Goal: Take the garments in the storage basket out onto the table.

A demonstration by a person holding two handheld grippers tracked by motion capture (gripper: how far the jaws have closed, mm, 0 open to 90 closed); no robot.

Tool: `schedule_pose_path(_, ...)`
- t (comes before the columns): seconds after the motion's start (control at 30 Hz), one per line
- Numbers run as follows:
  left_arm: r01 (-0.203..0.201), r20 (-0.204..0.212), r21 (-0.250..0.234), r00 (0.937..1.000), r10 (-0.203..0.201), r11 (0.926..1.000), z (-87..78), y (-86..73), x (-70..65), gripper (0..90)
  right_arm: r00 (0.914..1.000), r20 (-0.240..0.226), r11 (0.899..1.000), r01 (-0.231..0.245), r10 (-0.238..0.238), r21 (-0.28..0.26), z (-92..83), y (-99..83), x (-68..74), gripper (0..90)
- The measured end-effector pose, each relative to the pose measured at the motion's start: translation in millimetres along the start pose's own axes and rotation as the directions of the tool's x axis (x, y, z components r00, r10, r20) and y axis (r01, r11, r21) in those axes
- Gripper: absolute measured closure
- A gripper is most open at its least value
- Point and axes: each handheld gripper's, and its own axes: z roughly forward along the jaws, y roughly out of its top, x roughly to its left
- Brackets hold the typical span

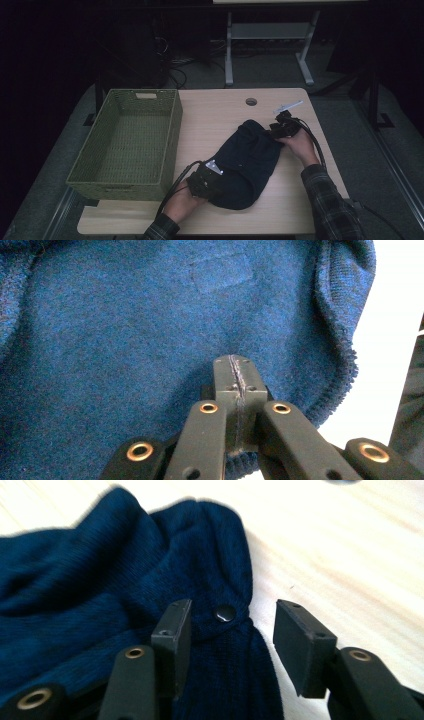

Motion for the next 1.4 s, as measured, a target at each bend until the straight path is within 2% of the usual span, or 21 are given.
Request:
schedule_pose_path(0.03,0.000,0.000,0.000,1.0000,0.000,1.0000,0.0,0.0,0.0,90.0,1.0000,0.000,1.000,0.000,0.000,0.000,0.0,0.0,0.0,49.5)
schedule_pose_path(0.1,0.000,-0.004,-0.002,1.0000,0.000,1.0000,0.3,0.2,-0.8,90.0,0.9999,-0.011,1.000,0.001,-0.001,0.016,6.8,0.1,0.9,55.4)
schedule_pose_path(0.13,0.000,-0.006,-0.001,1.0000,0.000,1.0000,0.4,0.2,-1.0,90.0,0.9997,-0.025,1.000,0.003,-0.003,0.016,7.7,0.3,1.3,63.4)
schedule_pose_path(0.2,0.001,-0.007,-0.001,1.0000,-0.001,1.0000,0.4,0.3,-1.2,90.0,0.9997,-0.009,0.999,0.024,-0.024,0.028,9.3,0.4,2.5,76.8)
schedule_pose_path(0.23,0.001,-0.006,0.001,1.0000,-0.001,1.0000,0.2,0.3,-1.1,90.0,0.9994,-0.002,0.999,0.034,-0.034,0.027,9.3,0.4,2.9,86.7)
schedule_pose_path(0.27,0.002,-0.004,0.002,1.0000,-0.002,1.0000,0.1,0.4,-0.8,90.0,0.9993,0.006,0.999,0.037,-0.038,0.024,8.5,0.7,2.3,88.3)
schedule_pose_path(0.4,0.010,0.005,-0.002,0.9999,-0.010,0.9999,0.1,-0.1,0.5,90.0,0.9996,-0.001,0.999,0.028,-0.028,0.018,9.4,4.2,-0.4,87.9)
schedule_pose_path(0.47,0.010,0.005,-0.003,0.9999,-0.010,0.9999,0.2,-0.1,0.5,90.0,0.9999,0.000,1.000,0.015,-0.015,-0.013,7.2,8.3,-1.9,73.1)
schedule_pose_path(0.5,0.007,0.007,-0.001,0.9999,-0.007,1.0000,0.1,0.0,0.9,90.0,0.9999,-0.009,1.000,-0.006,0.006,-0.027,6.9,10.5,-3.3,63.2)
schedule_pose_path(0.53,0.007,0.009,-0.002,0.9999,-0.007,1.0000,0.1,-0.1,1.2,90.0,0.9995,-0.025,0.999,-0.022,0.021,-0.030,7.9,12.8,-4.5,58.3)
schedule_pose_path(0.63,0.010,0.012,-0.001,0.9999,-0.010,1.0000,-0.2,-0.3,1.9,90.0,0.9992,-0.039,1.000,-0.001,0.003,0.032,17.0,15.8,-4.2,56.3)
schedule_pose_path(0.7,0.010,0.010,-0.002,0.9999,-0.010,0.9999,0.0,-0.3,1.4,90.0,0.9987,-0.050,0.999,-0.003,0.005,0.040,19.8,15.9,-4.4,58.7)
schedule_pose_path(0.87,0.008,0.008,-0.001,0.9999,-0.008,1.0000,0.1,-0.1,1.1,90.0,0.9984,-0.055,0.998,-0.005,0.008,0.058,21.9,14.2,-3.7,71.4)
schedule_pose_path(0.97,0.008,0.006,0.002,1.0000,-0.008,1.0000,0.0,0.1,0.8,90.0,0.9982,-0.059,0.999,-0.009,0.012,0.052,21.6,13.3,-3.8,73.8)
schedule_pose_path(1.03,0.011,0.007,0.002,0.9999,-0.011,0.9999,0.1,0.1,0.8,90.0,0.9994,-0.030,0.998,0.020,-0.018,0.054,19.0,16.7,0.5,74.1)
schedule_pose_path(1.07,0.009,0.007,0.000,0.9999,-0.009,1.0000,0.1,0.1,1.0,90.0,0.9993,-0.009,0.999,0.036,-0.036,0.031,16.4,20.0,2.2,74.5)
schedule_pose_path(1.1,0.009,0.007,0.001,0.9999,-0.009,1.0000,0.0,0.2,1.2,90.0,0.9992,-0.002,0.999,0.040,-0.040,0.016,14.5,22.8,2.8,89.0)
schedule_pose_path(1.17,0.010,0.008,0.001,0.9999,-0.010,0.9999,0.0,0.1,1.2,90.0,0.9957,0.055,0.997,0.076,-0.074,-0.030,7.1,29.9,4.1,90.0)
schedule_pose_path(1.2,0.009,0.005,0.003,0.9999,-0.009,1.0000,0.0,0.2,1.0,90.0,0.9952,0.061,0.996,0.079,-0.076,-0.045,4.9,36.4,2.5,90.0)
schedule_pose_path(1.27,0.010,0.006,0.006,0.9999,-0.010,0.9999,-0.1,0.4,0.7,90.0,0.9948,0.068,0.997,0.077,-0.076,-0.024,8.4,46.1,-0.1,90.0)
schedule_pose_path(1.4,0.005,0.007,0.006,1.0000,-0.005,1.0000,-0.1,0.5,1.1,90.0,0.9973,0.011,0.997,0.072,-0.072,0.016,20.5,53.2,-0.3,87.4)
